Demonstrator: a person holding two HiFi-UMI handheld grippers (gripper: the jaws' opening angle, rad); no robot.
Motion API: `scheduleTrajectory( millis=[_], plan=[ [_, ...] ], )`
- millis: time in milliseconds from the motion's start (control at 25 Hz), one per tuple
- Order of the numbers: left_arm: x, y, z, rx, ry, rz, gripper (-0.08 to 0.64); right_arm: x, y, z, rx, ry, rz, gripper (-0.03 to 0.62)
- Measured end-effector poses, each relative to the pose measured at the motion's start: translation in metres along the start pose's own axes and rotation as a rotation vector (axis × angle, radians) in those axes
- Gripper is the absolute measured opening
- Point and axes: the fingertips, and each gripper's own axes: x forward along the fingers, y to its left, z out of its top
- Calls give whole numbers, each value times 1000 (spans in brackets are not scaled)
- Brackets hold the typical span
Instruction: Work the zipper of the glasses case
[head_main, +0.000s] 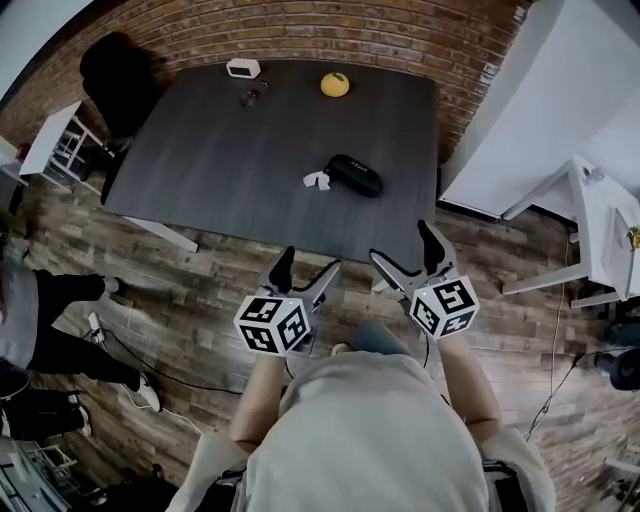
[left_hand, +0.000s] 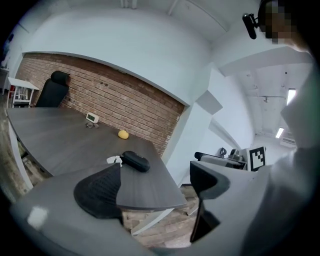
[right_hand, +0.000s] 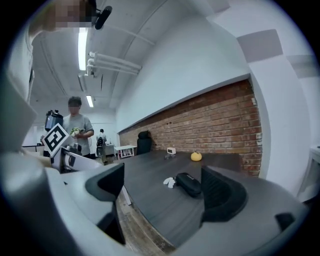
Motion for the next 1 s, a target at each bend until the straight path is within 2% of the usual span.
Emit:
scheduleTrajectory(
  millis=[280, 520, 720, 1000],
  plan=[
    [48, 27, -4, -57, 28, 28, 420, 67, -46, -37, -6, 94, 32, 446],
    [109, 40, 10, -87, 54, 24, 420, 131, -87, -73, -67, 207, 83, 446],
    [142, 61, 15, -130, 75, 60, 420, 174, -106, -110, -54, 306, 125, 446],
    [170, 84, 25, -156, 90, 87, 420, 216, -126, -146, -87, 408, 153, 445]
  ],
)
